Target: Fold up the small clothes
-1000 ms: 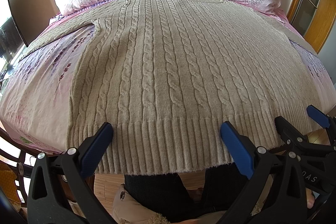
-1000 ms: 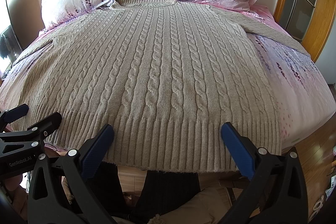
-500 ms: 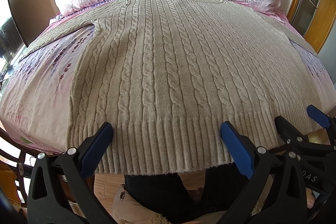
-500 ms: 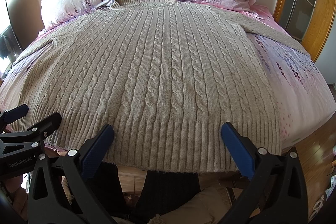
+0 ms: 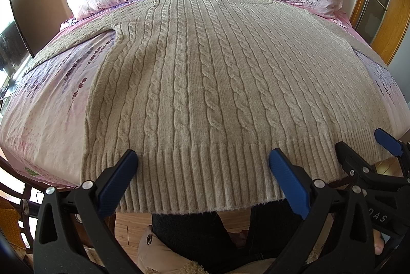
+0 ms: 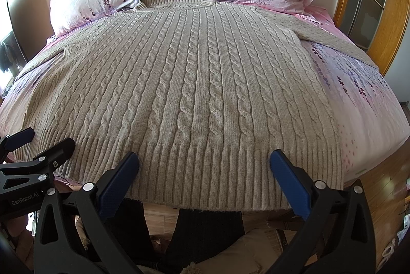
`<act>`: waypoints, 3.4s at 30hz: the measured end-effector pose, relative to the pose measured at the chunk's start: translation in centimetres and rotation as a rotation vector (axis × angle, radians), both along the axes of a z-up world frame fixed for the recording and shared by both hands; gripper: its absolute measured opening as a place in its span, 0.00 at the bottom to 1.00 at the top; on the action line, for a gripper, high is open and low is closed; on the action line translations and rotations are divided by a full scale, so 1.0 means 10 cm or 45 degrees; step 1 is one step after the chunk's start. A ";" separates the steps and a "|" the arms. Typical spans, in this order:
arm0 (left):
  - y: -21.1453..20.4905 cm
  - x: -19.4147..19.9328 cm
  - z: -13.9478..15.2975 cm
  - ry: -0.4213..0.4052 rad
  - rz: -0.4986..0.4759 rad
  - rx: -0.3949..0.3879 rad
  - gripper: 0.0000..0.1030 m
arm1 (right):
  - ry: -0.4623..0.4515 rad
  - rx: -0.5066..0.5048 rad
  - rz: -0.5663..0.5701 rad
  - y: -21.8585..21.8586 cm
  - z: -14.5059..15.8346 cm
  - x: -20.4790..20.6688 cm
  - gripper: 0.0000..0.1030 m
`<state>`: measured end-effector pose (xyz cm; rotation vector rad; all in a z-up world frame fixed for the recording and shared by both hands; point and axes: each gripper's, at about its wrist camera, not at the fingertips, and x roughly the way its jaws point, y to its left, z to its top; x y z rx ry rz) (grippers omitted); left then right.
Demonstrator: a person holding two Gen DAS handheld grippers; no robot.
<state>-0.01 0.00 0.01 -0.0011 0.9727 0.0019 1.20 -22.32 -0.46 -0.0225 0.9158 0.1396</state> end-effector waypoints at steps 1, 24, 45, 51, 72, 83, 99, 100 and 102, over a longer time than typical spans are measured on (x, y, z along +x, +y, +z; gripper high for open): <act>0.00 0.00 0.00 0.000 0.000 0.000 0.98 | 0.000 0.000 0.000 0.00 0.00 0.00 0.99; 0.00 0.00 0.00 -0.001 0.000 0.000 0.98 | 0.001 -0.001 0.001 0.00 0.00 0.00 0.99; 0.26 0.38 0.20 -0.077 -0.027 -0.109 0.98 | -0.122 0.169 0.035 -0.53 0.14 0.38 0.99; 0.36 0.71 0.41 -0.205 -0.084 -0.176 0.98 | -0.136 0.357 -0.217 -1.32 0.43 1.04 0.81; 0.33 1.68 0.46 -0.237 -0.177 -0.320 0.98 | 0.083 0.835 -1.095 -3.42 -0.20 2.21 0.43; 0.39 1.78 0.41 -0.227 -0.139 -0.358 0.98 | 0.031 0.729 -1.165 -3.42 -0.28 2.34 0.11; 0.48 1.77 0.43 -0.313 -0.160 -0.446 0.98 | -0.272 0.622 -0.229 -1.51 0.64 2.37 0.08; 0.48 1.76 0.45 -0.325 -0.166 -0.464 0.98 | -0.236 0.616 -0.167 -1.34 0.58 2.38 0.08; 0.46 1.77 0.47 -0.320 -0.172 -0.480 0.98 | -0.117 0.577 -0.048 -0.96 0.37 2.41 0.08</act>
